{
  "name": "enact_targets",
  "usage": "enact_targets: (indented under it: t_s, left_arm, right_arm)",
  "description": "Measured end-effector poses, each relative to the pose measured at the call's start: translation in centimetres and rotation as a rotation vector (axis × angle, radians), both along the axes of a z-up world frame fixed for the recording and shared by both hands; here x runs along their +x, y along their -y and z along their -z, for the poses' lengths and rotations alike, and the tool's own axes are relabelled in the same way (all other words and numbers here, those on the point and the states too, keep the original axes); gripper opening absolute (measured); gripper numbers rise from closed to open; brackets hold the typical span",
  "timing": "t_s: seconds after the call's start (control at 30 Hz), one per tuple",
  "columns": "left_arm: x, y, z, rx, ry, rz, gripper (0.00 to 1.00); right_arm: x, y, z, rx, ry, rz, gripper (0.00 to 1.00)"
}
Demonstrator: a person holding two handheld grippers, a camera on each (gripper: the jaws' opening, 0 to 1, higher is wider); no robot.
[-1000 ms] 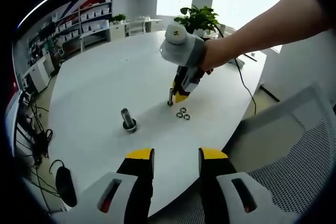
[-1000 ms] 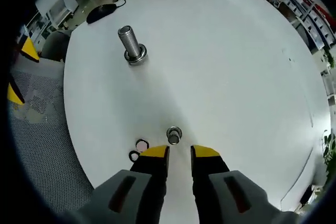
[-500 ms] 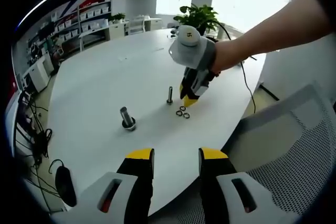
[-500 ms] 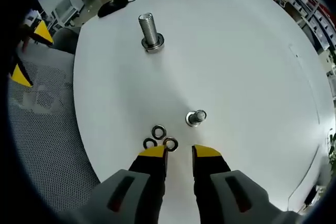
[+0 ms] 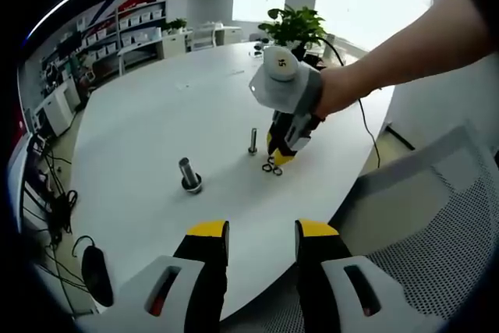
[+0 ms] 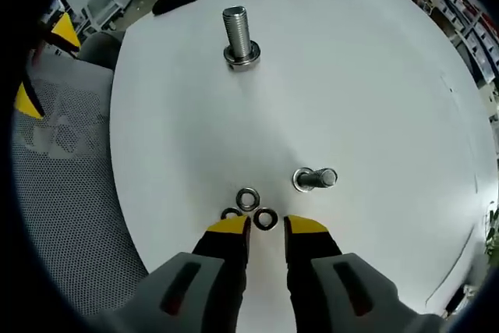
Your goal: Place the washer onto the threaded stud by aligning its center hole with the stud, sliding it down to the base, and recovering from edge contact or off-axis alignment until the washer reaches the visible bottom stop.
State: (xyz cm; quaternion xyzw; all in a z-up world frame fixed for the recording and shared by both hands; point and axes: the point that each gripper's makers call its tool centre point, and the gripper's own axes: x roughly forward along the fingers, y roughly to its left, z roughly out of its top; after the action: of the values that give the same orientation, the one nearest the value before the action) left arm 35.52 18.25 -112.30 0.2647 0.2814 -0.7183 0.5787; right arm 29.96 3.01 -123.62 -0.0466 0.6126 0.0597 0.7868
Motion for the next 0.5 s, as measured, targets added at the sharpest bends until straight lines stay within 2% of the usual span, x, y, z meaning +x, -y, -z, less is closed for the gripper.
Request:
enact_targets:
  t_s: [0.37,0.43,0.5]
  left_arm:
    - [0.1,-0.03,0.08,0.003,0.001,-0.002,0.32]
    - [0.09,-0.03,0.04,0.0,-0.003,-0.003,0.32]
    - [0.08,-0.01,0.07,-0.001,0.001,-0.001,0.32]
  right_arm:
    - [-0.29,-0.07,0.12,-0.023,-0.023,-0.034,0.16]
    - [-0.28,-0.15,0.14,-0.036,-0.043,-0.06,0.16]
    - [-0.22,-0.13,0.16,-0.042,-0.072,-0.045,0.16]
